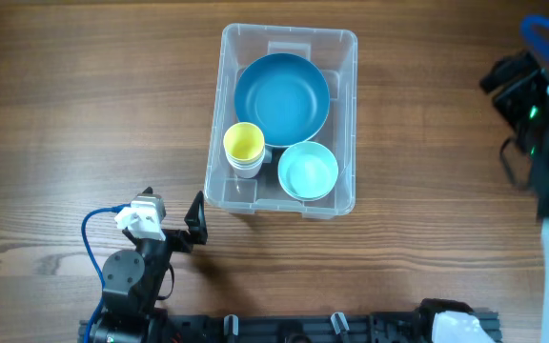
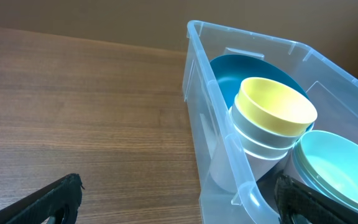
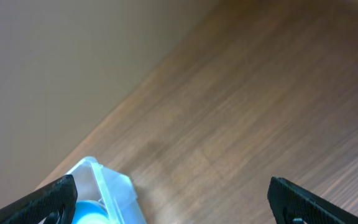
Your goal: Pack container
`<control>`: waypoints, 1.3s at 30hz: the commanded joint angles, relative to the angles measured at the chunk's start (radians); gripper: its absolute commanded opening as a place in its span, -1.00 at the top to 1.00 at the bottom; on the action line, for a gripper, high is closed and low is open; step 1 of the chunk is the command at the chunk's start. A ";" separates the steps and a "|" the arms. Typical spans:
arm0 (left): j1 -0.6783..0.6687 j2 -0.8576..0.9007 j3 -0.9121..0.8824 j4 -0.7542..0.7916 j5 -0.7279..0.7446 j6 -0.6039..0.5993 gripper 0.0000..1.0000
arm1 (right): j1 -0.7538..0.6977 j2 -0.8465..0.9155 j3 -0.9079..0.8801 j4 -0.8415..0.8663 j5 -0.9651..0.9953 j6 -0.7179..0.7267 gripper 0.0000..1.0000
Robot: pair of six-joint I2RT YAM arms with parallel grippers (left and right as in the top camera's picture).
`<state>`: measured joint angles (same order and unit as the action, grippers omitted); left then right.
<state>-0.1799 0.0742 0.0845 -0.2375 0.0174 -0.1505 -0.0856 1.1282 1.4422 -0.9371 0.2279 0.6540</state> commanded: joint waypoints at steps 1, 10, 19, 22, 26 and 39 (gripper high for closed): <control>0.008 -0.008 -0.013 0.006 0.016 0.013 -1.00 | 0.093 -0.179 -0.163 0.043 0.251 -0.005 -1.00; 0.008 -0.008 -0.013 0.006 0.016 0.013 -1.00 | 0.093 -0.671 -0.800 0.416 -0.014 -0.346 -0.99; 0.008 -0.008 -0.013 0.006 0.016 0.013 -1.00 | 0.091 -1.010 -1.188 0.428 -0.027 -0.340 -1.00; 0.008 -0.008 -0.013 0.006 0.016 0.013 -0.99 | 0.091 -1.081 -1.258 0.428 -0.028 -0.335 -0.99; 0.008 -0.008 -0.013 0.006 0.016 0.013 -0.99 | 0.091 -1.125 -1.287 0.429 -0.023 -0.340 -1.00; 0.008 -0.008 -0.013 0.006 0.016 0.013 -0.99 | 0.091 -1.125 -1.287 0.428 -0.020 -0.339 -0.99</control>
<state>-0.1799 0.0727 0.0814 -0.2348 0.0174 -0.1505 0.0025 0.0208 0.1562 -0.5144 0.2096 0.3340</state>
